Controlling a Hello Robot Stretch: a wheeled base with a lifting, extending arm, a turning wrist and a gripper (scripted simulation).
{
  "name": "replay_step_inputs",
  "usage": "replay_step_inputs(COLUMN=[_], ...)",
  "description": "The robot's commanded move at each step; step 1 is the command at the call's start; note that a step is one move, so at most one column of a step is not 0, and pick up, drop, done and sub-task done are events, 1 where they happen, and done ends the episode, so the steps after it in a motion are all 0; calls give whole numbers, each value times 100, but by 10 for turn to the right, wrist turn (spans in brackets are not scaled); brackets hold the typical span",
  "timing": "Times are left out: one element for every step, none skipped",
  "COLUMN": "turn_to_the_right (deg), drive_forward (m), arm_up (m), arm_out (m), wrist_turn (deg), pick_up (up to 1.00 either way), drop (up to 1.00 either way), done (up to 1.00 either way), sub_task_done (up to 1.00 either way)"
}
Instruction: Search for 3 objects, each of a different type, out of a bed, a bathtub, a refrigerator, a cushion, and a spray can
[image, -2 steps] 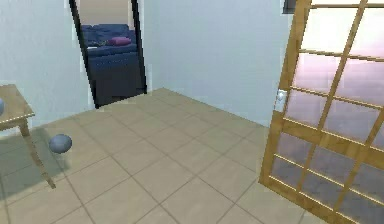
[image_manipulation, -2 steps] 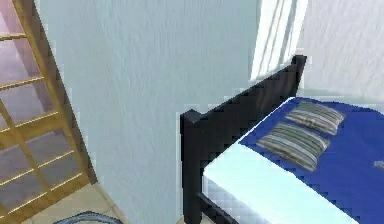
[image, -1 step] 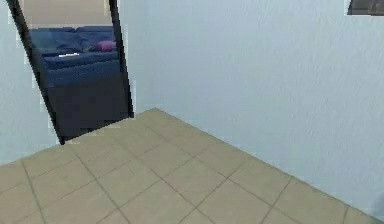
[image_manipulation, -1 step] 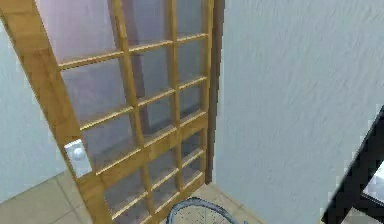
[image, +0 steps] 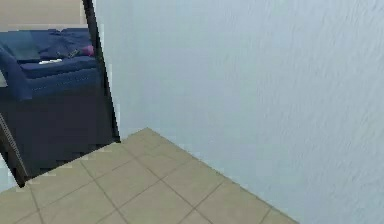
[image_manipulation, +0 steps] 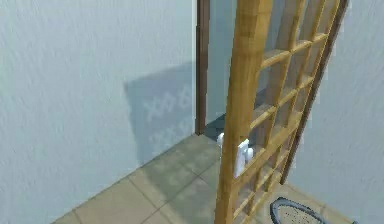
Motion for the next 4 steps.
replay_step_inputs(turn_to_the_right=[-270,0,450,240], drive_forward=[0,5,0,0], arm_up=[0,0,0,0], arm_out=[0,0,0,0], wrist_turn=[0,0,0,0], pick_up=[0,0,0,0], drop=[0,0,0,0], done=[0,0,0,0], sub_task_done=[0,0,0,0])
